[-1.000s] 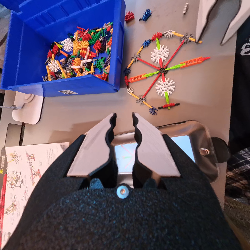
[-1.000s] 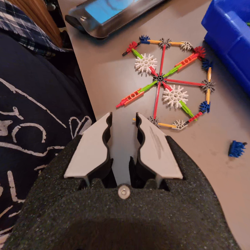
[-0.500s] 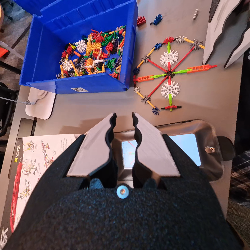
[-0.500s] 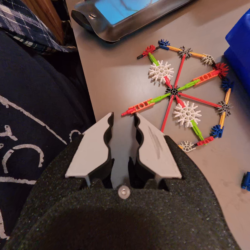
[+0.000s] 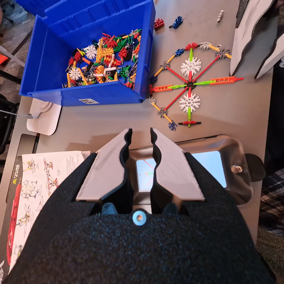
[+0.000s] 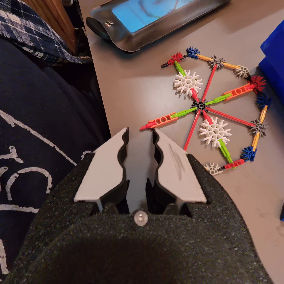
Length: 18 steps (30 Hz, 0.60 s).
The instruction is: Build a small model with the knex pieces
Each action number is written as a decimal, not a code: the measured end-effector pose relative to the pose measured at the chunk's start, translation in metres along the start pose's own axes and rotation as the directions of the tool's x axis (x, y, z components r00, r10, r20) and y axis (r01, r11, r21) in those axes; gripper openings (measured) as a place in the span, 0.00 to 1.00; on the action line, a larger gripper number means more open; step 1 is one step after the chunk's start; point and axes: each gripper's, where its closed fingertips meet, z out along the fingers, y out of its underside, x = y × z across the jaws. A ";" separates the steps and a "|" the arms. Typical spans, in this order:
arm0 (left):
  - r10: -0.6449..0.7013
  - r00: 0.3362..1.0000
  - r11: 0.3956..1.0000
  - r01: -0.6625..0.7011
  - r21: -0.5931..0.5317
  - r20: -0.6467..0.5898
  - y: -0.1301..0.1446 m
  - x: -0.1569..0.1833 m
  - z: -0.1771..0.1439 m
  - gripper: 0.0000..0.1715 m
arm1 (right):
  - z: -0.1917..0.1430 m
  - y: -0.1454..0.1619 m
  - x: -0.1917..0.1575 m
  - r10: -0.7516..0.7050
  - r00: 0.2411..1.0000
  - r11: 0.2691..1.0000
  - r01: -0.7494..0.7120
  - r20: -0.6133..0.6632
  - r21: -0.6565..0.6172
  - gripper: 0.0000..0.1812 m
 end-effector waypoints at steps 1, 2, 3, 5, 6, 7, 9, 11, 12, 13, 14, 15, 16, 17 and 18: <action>0.000 1.000 1.000 0.000 0.000 0.000 0.000 0.000 0.000 0.14 | -0.001 0.000 0.000 0.001 1.000 1.000 -0.001 0.003 0.002 0.17; 0.001 1.000 1.000 -0.001 -0.001 0.000 0.000 0.000 0.000 0.14 | -0.003 -0.001 0.000 0.004 1.000 1.000 -0.004 0.004 0.011 0.17; 0.001 1.000 1.000 -0.001 -0.001 0.000 0.000 0.001 -0.001 0.14 | -0.007 -0.003 0.001 0.009 1.000 1.000 -0.009 0.001 0.026 0.17; 0.001 1.000 1.000 -0.001 -0.004 0.000 0.001 0.001 -0.001 0.14 | -0.015 -0.005 0.006 0.020 1.000 0.999 -0.020 -0.016 0.051 0.17; 0.000 1.000 1.000 0.000 -0.004 -0.002 0.001 0.001 -0.001 0.14 | -0.019 -0.004 0.009 0.027 0.999 0.998 -0.025 -0.028 0.052 0.17; -0.002 1.000 1.000 0.002 -0.004 -0.005 0.001 0.001 -0.001 0.14 | -0.022 -0.001 0.012 0.032 0.999 0.998 -0.030 -0.039 0.048 0.17; 0.000 1.000 1.000 0.000 -0.009 -0.008 0.001 0.001 0.001 0.14 | -0.026 0.003 0.017 0.041 0.998 0.998 -0.039 -0.051 0.040 0.17; 0.001 1.000 1.000 -0.001 -0.010 -0.020 0.000 0.004 0.003 0.14 | -0.030 0.005 0.021 0.043 0.997 0.998 -0.040 -0.065 0.039 0.17; 0.001 1.000 1.000 -0.001 -0.011 -0.030 0.000 0.006 0.005 0.14 | -0.031 0.005 0.022 0.044 0.997 0.998 -0.041 -0.068 0.044 0.17; 0.001 0.999 1.000 -0.001 -0.012 -0.040 -0.001 0.009 0.007 0.14 | -0.032 0.004 0.023 0.046 0.996 0.998 -0.042 -0.070 0.050 0.17; -0.001 0.998 1.000 0.000 -0.011 -0.057 -0.002 0.014 0.010 0.14 | -0.032 0.002 0.024 0.045 0.996 0.998 -0.041 -0.074 0.053 0.17; -0.002 0.996 1.000 0.001 -0.008 -0.085 -0.003 0.021 0.014 0.14 | -0.032 0.001 0.024 0.040 0.996 0.998 -0.036 -0.076 0.054 0.17; -0.002 0.993 1.000 0.001 -0.009 -0.116 -0.004 0.029 0.019 0.14 | -0.030 -0.001 0.025 0.034 0.997 0.998 -0.030 -0.076 0.054 0.17; 0.001 0.989 1.000 -0.003 -0.018 -0.146 -0.004 0.038 0.025 0.14 | -0.029 -0.003 0.026 0.025 0.997 0.998 -0.021 -0.080 0.056 0.17; 0.012 0.985 0.999 -0.020 -0.041 -0.172 -0.001 0.047 0.032 0.14 | -0.027 -0.007 0.027 0.016 0.996 0.998 -0.012 -0.084 0.057 0.17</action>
